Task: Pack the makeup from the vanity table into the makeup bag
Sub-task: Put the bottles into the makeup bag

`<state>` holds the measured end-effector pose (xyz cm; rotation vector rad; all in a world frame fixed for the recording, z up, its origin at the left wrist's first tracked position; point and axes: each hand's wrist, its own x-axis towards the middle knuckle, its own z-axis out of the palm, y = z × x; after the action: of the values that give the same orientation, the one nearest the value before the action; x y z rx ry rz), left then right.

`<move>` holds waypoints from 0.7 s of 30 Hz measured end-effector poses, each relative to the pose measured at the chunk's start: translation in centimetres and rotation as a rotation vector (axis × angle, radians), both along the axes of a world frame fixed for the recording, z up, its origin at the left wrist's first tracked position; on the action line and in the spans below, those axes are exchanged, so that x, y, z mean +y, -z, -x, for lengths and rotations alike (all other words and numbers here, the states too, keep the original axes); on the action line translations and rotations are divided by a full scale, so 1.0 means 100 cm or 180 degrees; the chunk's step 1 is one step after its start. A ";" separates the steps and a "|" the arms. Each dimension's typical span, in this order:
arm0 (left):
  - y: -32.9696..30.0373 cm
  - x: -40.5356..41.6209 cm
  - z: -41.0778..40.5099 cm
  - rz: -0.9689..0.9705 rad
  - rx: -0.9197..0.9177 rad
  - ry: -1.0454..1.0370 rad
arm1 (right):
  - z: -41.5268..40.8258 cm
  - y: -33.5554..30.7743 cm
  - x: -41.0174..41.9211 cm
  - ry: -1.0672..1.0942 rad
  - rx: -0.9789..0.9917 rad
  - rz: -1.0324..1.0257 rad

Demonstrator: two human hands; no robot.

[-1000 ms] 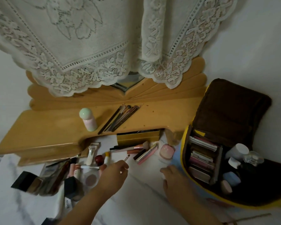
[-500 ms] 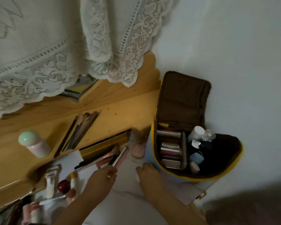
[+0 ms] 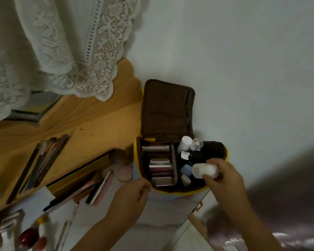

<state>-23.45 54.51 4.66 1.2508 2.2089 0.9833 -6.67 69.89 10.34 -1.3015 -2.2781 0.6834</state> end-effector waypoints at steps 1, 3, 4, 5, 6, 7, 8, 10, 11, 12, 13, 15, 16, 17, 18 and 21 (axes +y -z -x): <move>-0.001 0.007 -0.007 -0.0065 0.0013 0.0106 | -0.004 -0.002 0.007 -0.0001 -0.0082 0.0001; -0.001 0.022 -0.018 -0.0116 0.0131 0.0309 | -0.007 -0.001 0.017 -0.0108 -0.0275 -0.0036; 0.000 0.029 -0.022 -0.0128 0.0178 0.0449 | -0.006 0.001 0.019 -0.0178 -0.0377 -0.0063; 0.001 0.037 -0.026 -0.0142 0.0244 0.0575 | -0.004 0.003 0.022 -0.0231 -0.0465 -0.0084; 0.002 0.045 -0.029 -0.0091 0.0321 0.0672 | -0.002 0.005 0.024 -0.0275 -0.0551 -0.0107; 0.004 0.053 -0.032 -0.0022 0.0455 0.0805 | 0.001 0.007 0.026 -0.0311 -0.0634 -0.0137; 0.005 0.061 -0.034 -0.0018 0.0629 0.0950 | 0.004 0.009 0.029 -0.0340 -0.0718 -0.0172; 0.010 0.075 -0.037 0.0013 0.0763 0.1252 | 0.009 0.011 0.033 -0.0396 -0.0883 -0.0233; 0.012 0.082 -0.039 0.0138 0.0940 0.1371 | 0.011 0.012 0.035 -0.0445 -0.0961 -0.0251; 0.013 0.088 -0.039 0.0286 0.1201 0.1423 | 0.013 0.012 0.037 -0.0493 -0.1037 -0.0264; 0.014 0.094 -0.040 0.0422 0.1412 0.1502 | 0.015 0.012 0.038 -0.0524 -0.1114 -0.0263; 0.016 0.102 -0.039 0.0709 0.1673 0.1644 | 0.017 0.009 0.042 -0.0523 -0.1234 -0.0266; 0.017 0.105 -0.038 0.0796 0.1628 0.1725 | 0.018 0.008 0.044 -0.0497 -0.1286 -0.0265; 0.020 0.107 -0.035 0.0858 0.1631 0.1789 | 0.018 0.006 0.046 -0.0461 -0.1345 -0.0244; 0.020 0.107 -0.031 0.1071 0.1580 0.1833 | 0.017 0.005 0.048 -0.0431 -0.1405 -0.0204; 0.016 0.109 -0.027 0.1250 0.1642 0.1675 | 0.018 0.003 0.052 -0.0530 -0.1752 -0.0094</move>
<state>-20.76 65.37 3.03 1.8846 2.0777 0.0168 -8.47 75.09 10.05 -1.4299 -2.8442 0.3668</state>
